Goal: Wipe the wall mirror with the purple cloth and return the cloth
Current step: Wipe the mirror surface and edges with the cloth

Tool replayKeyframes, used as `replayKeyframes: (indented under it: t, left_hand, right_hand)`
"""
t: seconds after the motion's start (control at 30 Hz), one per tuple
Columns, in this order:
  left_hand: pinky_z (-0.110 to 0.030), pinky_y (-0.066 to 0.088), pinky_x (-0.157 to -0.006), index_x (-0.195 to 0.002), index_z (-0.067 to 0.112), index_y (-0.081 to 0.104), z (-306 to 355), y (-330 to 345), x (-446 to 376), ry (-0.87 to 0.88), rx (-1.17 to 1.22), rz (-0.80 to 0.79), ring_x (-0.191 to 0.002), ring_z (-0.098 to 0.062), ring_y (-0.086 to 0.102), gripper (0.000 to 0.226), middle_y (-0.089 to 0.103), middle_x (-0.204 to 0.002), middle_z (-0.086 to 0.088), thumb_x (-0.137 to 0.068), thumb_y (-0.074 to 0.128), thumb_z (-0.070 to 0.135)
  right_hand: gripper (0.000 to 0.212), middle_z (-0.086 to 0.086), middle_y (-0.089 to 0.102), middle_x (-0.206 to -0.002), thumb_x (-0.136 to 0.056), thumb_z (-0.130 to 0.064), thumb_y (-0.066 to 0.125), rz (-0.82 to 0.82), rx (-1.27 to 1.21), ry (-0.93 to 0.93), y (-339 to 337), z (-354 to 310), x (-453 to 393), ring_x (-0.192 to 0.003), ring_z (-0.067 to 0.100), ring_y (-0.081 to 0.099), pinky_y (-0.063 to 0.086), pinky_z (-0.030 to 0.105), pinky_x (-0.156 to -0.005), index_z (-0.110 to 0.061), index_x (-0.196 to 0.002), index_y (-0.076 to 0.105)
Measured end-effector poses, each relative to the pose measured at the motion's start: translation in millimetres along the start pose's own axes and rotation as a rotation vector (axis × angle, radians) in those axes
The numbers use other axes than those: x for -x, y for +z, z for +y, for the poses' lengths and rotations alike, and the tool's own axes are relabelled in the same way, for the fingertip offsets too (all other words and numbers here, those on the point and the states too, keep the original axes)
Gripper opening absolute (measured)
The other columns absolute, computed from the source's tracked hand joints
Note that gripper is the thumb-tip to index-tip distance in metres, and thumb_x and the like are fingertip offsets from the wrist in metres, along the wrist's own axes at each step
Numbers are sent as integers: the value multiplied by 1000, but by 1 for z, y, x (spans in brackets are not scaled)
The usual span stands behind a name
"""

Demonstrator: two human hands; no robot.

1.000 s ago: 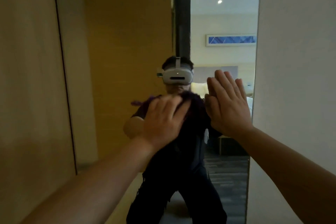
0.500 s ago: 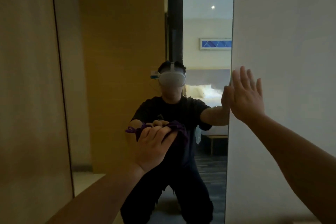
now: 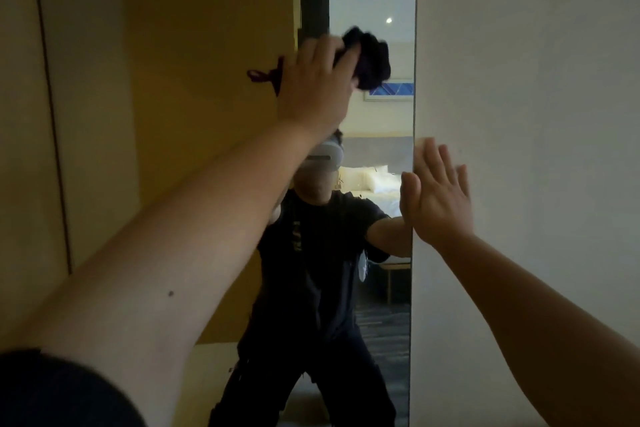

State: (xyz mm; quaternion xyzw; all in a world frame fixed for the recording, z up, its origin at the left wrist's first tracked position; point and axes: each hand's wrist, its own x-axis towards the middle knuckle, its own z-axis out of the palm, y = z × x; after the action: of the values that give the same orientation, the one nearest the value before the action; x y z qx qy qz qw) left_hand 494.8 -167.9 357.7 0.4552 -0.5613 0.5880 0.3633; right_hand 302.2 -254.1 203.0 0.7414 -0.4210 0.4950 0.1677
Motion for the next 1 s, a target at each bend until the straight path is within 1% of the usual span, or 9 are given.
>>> replayKeyframes:
  t: [0.07,0.17,0.33,0.43,0.53,0.7,0.77,0.9,1.0]
  left_hand:
    - [-39,35,-90,-129,15,63,19,4,43,112,11,58,-103,-27,52,39,62,-115,-10,-92,63,24]
    - [-41,33,-92,-129,13,65,46,4,127,164,59,63,-105,-29,48,39,60,-114,-11,-90,66,18]
    - [-41,38,-92,-134,21,60,79,1,270,222,55,-141,-109,-28,56,44,59,-122,-5,-90,66,20]
    - [-39,39,-91,-135,24,60,83,-1,289,211,91,-196,-109,-24,57,44,59,-125,-1,-91,63,23]
    - [-39,37,-92,-135,23,59,82,-1,286,211,85,-202,-110,-25,54,45,56,-127,-1,-91,60,23]
    - [-39,39,-86,-131,21,62,83,-6,265,100,158,-112,-103,-26,58,46,57,-119,-2,-87,76,20]
    - [-43,42,-85,-127,17,66,78,-7,224,39,202,-21,-103,-28,59,36,61,-116,-7,-92,71,21]
    - [-45,42,-87,-125,12,65,64,-1,95,85,167,152,-100,-29,53,34,62,-112,-13,-91,63,15]
    - [-44,44,-88,-129,15,62,61,12,9,122,111,141,-104,-30,56,36,61,-116,-10,-94,60,21]
  right_hand:
    - [62,-3,-1,-167,-102,-53,0,7,-8,7,1,1,0,-153,17,-8,-2,46,-124,-29,-159,8]
    - [60,-3,1,-167,-103,-52,4,19,-17,3,2,2,0,-153,17,-7,-1,47,-124,-29,-159,11]
    - [62,-2,1,-167,-103,-53,3,5,-26,-3,0,0,2,-153,17,-8,-1,48,-124,-27,-159,11]
    - [64,-1,1,-167,-102,-57,4,-23,-70,-49,-12,7,2,-153,17,-7,0,45,-124,-28,-158,12]
    - [65,2,-6,-166,-101,-59,6,-32,-8,40,-22,35,9,-152,20,-11,-1,47,-124,-27,-158,4]
    - [74,7,-29,-161,-98,-63,12,-266,240,68,-24,65,16,-146,28,-29,-8,55,-121,-27,-154,-21]
    - [75,7,-31,-160,-98,-63,13,-279,237,74,-26,63,15,-146,28,-29,-10,54,-121,-27,-153,-22]
    - [74,5,-33,-159,-98,-64,13,-263,234,54,-24,65,16,-145,27,-31,-11,54,-120,-28,-153,-23]
    - [74,3,-36,-156,-98,-64,11,-255,241,57,-22,66,15,-145,27,-32,-12,53,-120,-28,-153,-22]
